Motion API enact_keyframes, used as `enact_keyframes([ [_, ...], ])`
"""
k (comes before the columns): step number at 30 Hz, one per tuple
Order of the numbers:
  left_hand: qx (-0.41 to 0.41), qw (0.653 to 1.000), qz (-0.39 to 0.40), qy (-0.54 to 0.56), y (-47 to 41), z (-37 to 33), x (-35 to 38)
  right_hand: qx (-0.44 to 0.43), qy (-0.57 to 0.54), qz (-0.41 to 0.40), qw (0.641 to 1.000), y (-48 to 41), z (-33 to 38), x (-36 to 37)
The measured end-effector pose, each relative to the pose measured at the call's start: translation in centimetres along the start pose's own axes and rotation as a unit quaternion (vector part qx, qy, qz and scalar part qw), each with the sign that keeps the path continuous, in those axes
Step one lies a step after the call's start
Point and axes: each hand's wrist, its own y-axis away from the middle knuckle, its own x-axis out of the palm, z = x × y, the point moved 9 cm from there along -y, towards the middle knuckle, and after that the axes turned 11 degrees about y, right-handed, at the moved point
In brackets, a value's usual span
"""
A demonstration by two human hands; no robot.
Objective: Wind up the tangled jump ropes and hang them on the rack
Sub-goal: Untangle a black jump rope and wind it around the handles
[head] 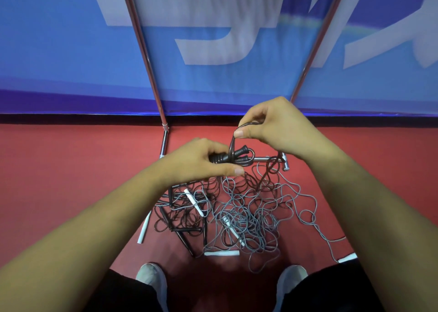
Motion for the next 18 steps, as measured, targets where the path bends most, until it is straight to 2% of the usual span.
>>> enact_keyframes([
  [6, 0.025, 0.976, 0.008, 0.218, 0.1, -0.6, 0.3, 0.077, -0.120, -0.015, 0.990, -0.4, -3.0, 0.0],
  [9, 0.043, 0.952, -0.019, 0.302, -0.2, -0.5, -0.1, 0.067, -0.105, 0.021, 0.992, -0.2, -3.2, 0.6],
  [12, 0.077, 0.909, -0.061, 0.406, -0.5, -0.7, -1.2, 0.058, -0.081, 0.043, 0.994, -0.1, -3.1, 0.9],
  [18, 0.069, 0.866, -0.087, 0.487, -0.6, 0.3, -2.5, 0.057, -0.058, 0.043, 0.996, 0.3, -2.8, 0.1],
])
